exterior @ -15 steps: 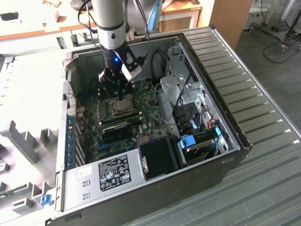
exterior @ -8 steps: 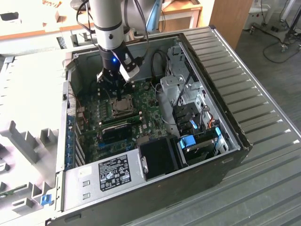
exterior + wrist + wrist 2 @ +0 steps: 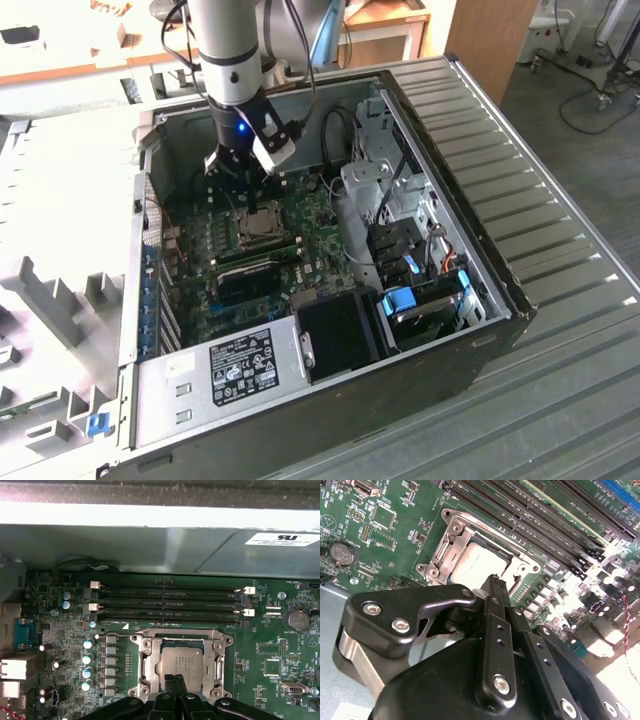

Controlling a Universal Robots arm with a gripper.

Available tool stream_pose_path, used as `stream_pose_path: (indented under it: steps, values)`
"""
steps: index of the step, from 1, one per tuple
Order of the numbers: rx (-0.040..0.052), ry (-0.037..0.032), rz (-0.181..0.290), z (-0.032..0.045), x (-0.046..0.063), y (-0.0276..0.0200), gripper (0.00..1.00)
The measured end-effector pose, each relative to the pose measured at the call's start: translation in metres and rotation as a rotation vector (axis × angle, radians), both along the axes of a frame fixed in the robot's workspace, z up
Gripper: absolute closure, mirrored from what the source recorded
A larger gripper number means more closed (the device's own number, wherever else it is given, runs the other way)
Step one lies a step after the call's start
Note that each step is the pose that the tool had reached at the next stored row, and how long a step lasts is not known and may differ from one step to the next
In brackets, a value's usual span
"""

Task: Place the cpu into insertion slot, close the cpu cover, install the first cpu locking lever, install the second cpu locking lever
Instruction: 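Install the first cpu locking lever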

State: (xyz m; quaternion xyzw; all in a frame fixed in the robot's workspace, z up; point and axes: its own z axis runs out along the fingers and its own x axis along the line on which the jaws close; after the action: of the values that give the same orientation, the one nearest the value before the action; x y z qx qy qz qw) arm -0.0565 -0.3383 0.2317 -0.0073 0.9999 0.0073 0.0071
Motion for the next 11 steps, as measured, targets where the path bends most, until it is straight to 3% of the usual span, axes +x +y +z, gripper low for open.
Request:
stream_pose_path:
  steps: [11]
  values:
    - [0.0001, -0.0001, 0.0, 0.0016, -0.0002, 0.0001, 0.89]
